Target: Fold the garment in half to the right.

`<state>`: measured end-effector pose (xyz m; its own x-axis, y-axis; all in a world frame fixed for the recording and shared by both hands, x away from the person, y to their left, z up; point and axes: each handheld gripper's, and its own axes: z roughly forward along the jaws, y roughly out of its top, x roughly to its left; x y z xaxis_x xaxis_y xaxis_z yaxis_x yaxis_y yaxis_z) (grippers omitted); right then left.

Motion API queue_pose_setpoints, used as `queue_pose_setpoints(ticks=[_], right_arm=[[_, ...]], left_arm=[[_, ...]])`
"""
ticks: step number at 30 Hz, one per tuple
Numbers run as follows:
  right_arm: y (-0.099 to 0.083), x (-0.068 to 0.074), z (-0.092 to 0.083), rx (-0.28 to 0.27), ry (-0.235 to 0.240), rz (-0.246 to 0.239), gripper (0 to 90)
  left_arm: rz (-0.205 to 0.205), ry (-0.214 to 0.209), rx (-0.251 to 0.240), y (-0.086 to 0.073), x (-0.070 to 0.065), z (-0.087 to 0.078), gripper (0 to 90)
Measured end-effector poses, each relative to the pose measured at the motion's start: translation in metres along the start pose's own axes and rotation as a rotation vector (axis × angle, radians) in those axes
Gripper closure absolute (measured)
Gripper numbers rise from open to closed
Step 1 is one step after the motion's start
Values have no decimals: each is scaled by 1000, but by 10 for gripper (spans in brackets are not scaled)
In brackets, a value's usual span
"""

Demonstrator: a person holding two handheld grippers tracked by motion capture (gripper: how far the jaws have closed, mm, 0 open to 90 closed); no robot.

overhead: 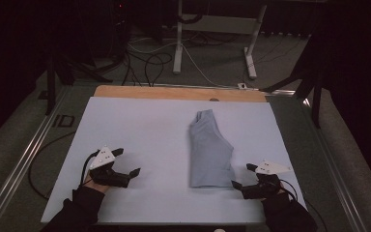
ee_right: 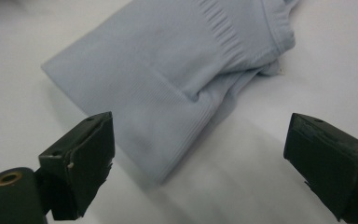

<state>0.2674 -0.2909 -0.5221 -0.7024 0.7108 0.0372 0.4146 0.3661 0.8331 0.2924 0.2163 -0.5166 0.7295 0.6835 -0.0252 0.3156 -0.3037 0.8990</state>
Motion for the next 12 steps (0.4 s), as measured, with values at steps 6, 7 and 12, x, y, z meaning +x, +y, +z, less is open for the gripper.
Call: queue_pose_setpoints(ticks=[6,7,12], right_arm=[[3,2,8,-8,11,-9,88],[4,3,9,-4,8,-12,88],[4,3,8,-8,8,-14,88]], left_arm=[[10,-1,8,0,-1,1,12],[9,-1,6,0,-1,1,12],[10,-2,8,0,-1,1,12]])
